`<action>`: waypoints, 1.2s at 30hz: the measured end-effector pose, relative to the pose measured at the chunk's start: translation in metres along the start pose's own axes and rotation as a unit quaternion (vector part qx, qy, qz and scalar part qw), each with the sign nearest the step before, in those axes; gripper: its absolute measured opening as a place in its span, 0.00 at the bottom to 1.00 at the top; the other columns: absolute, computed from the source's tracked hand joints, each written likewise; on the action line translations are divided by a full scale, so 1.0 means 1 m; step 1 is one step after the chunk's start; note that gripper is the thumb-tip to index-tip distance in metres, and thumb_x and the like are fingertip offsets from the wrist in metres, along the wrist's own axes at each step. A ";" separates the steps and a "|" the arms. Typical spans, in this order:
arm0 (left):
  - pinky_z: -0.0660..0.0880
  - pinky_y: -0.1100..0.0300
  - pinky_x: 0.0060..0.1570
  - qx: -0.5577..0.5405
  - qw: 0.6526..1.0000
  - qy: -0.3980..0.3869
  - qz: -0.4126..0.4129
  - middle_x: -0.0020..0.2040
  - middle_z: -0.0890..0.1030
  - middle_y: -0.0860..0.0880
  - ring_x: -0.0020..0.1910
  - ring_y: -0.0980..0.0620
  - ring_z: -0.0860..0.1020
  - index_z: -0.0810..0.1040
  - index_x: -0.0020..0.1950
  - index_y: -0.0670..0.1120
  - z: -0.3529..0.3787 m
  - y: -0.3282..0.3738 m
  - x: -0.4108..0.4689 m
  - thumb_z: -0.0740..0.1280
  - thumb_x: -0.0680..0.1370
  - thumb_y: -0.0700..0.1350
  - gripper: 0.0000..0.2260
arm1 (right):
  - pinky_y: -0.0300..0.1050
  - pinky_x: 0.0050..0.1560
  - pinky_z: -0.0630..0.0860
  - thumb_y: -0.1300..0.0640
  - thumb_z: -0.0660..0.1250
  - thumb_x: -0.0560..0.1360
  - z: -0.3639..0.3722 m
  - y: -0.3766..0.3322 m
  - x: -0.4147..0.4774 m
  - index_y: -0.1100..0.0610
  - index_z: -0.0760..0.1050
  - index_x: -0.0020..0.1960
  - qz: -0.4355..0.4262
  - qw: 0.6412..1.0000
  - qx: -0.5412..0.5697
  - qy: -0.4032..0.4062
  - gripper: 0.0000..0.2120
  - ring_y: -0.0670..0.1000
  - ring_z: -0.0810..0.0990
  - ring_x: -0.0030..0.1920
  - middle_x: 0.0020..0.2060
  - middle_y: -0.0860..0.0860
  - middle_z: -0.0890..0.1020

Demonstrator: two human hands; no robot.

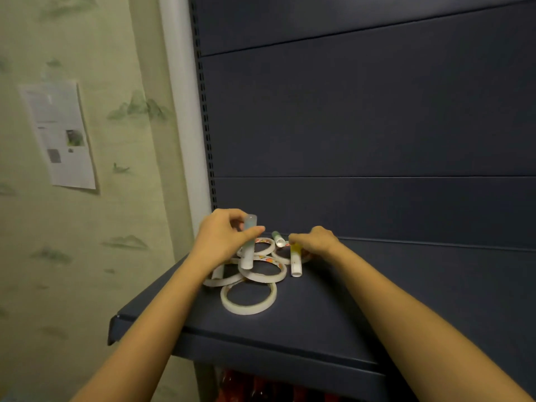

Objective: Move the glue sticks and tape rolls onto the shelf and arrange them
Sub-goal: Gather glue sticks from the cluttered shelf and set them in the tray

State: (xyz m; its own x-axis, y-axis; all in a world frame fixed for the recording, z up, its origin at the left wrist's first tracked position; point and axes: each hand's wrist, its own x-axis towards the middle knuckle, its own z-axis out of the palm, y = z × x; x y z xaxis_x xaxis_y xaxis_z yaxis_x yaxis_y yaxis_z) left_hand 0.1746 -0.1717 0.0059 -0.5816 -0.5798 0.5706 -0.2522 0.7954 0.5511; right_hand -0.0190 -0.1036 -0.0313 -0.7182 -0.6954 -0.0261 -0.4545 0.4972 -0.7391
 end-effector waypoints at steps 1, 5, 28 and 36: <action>0.66 0.72 0.31 -0.019 1.000 -0.003 0.000 0.31 0.74 0.54 0.30 0.59 0.70 0.80 0.43 0.48 0.003 0.004 0.002 0.74 0.70 0.50 0.08 | 0.44 0.41 0.73 0.43 0.65 0.71 -0.007 0.005 -0.004 0.56 0.70 0.34 -0.011 1.000 0.015 0.012 0.17 0.51 0.77 0.39 0.34 0.52 0.76; 0.70 0.67 0.34 -0.059 0.998 -0.008 0.005 0.31 0.75 0.55 0.29 0.59 0.71 0.78 0.42 0.46 0.029 0.029 0.013 0.76 0.67 0.49 0.11 | 0.46 0.42 0.76 0.47 0.65 0.73 -0.046 0.029 -0.028 0.57 0.72 0.30 -0.053 0.995 0.037 0.081 0.17 0.52 0.78 0.35 0.26 0.52 0.79; 0.75 0.60 0.41 -0.271 0.935 -0.179 0.140 0.41 0.83 0.45 0.35 0.51 0.76 0.81 0.43 0.44 0.266 0.390 -0.094 0.77 0.67 0.44 0.08 | 0.59 0.53 0.77 0.55 0.69 0.73 -0.358 0.303 -0.296 0.57 0.75 0.46 -0.019 0.925 0.044 0.376 0.07 0.56 0.83 0.46 0.39 0.56 0.84; 0.78 0.49 0.49 -0.277 0.924 -0.203 0.167 0.43 0.82 0.48 0.37 0.47 0.80 0.79 0.45 0.45 0.329 0.493 -0.143 0.76 0.68 0.43 0.10 | 0.58 0.54 0.76 0.57 0.70 0.73 -0.425 0.385 -0.372 0.56 0.74 0.45 0.010 0.901 0.014 0.434 0.05 0.57 0.82 0.45 0.40 0.54 0.82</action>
State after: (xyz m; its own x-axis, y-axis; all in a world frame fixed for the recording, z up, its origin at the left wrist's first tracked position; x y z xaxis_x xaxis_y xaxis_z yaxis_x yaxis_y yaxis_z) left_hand -0.1214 0.3618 -0.0042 -0.8263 -0.1142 0.5515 0.3633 0.6402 0.6769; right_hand -0.1508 0.5678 -0.0199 -0.8731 -0.0120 0.4875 -0.4319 0.4829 -0.7618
